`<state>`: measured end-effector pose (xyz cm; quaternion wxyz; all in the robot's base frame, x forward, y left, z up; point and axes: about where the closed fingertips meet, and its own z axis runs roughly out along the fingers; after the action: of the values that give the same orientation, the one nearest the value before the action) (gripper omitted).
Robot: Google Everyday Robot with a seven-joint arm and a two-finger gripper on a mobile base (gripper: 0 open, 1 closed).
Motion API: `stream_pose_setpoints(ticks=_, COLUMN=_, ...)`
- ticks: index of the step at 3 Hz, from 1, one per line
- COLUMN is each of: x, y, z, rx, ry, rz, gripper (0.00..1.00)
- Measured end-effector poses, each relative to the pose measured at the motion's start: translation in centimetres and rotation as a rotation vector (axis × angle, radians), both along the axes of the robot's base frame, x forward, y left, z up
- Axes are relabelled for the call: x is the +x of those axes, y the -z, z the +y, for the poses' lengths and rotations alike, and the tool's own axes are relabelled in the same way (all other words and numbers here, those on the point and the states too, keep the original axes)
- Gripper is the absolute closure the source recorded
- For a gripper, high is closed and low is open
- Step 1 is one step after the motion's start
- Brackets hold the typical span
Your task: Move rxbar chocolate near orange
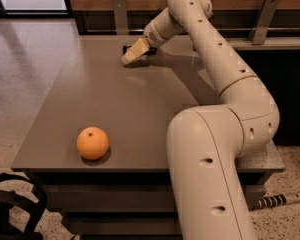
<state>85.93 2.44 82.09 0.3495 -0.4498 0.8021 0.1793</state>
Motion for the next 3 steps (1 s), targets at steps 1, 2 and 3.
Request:
stream_pose_setpoints(ticks=1, x=-0.03, y=0.21, z=-0.13, rx=-0.04, ry=0.012, rz=0.022, gripper=0.0)
stream_pose_setpoints(ticks=2, x=-0.17, y=0.47, z=-0.16, rx=-0.054, ry=0.01, rz=0.037, gripper=0.0)
stream_pose_setpoints(ticks=3, x=-0.65, y=0.69, z=-0.1, rx=-0.069, ry=-0.003, rz=0.059, gripper=0.0)
